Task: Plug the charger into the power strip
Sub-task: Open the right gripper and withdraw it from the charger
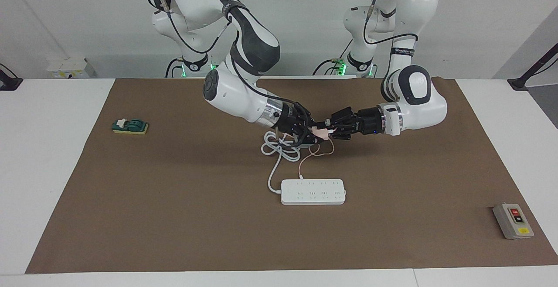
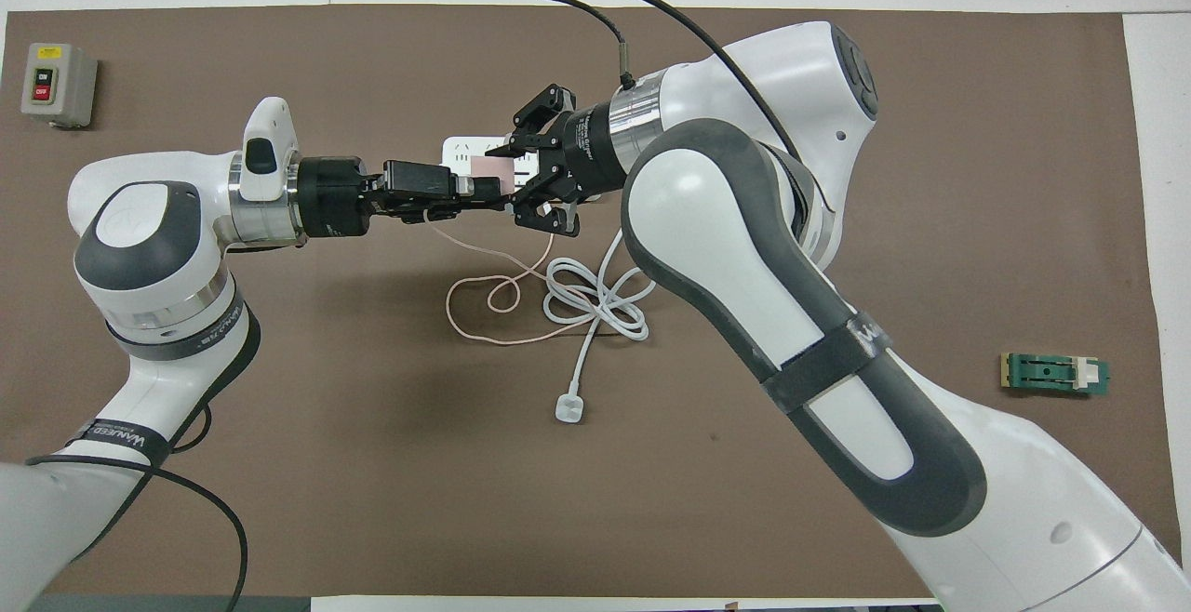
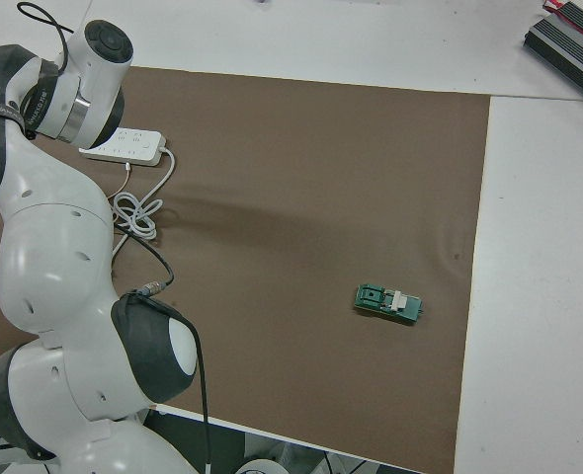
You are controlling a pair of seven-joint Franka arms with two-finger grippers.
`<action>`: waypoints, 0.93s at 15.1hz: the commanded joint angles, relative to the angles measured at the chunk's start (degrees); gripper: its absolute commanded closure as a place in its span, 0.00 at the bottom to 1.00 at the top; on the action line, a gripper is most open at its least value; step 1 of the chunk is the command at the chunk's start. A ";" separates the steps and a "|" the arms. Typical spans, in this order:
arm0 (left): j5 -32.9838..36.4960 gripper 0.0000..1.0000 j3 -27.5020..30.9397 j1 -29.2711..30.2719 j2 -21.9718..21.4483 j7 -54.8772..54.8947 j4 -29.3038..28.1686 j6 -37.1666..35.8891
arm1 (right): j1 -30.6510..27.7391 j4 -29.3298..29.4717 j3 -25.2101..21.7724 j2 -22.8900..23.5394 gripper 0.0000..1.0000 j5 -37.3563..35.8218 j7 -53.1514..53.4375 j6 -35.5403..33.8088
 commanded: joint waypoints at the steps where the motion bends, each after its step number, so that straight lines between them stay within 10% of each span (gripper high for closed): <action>1: -0.32 1.00 0.46 -0.87 -0.20 -0.86 -0.04 0.84 | 0.27 0.29 0.12 0.16 0.01 1.23 2.95 1.25; 14: 17.32 1.00 1.08 0.98 -0.64 -12.91 1.62 1.62 | -6.57 1.08 -0.76 -0.89 0.00 0.00 3.66 -5.42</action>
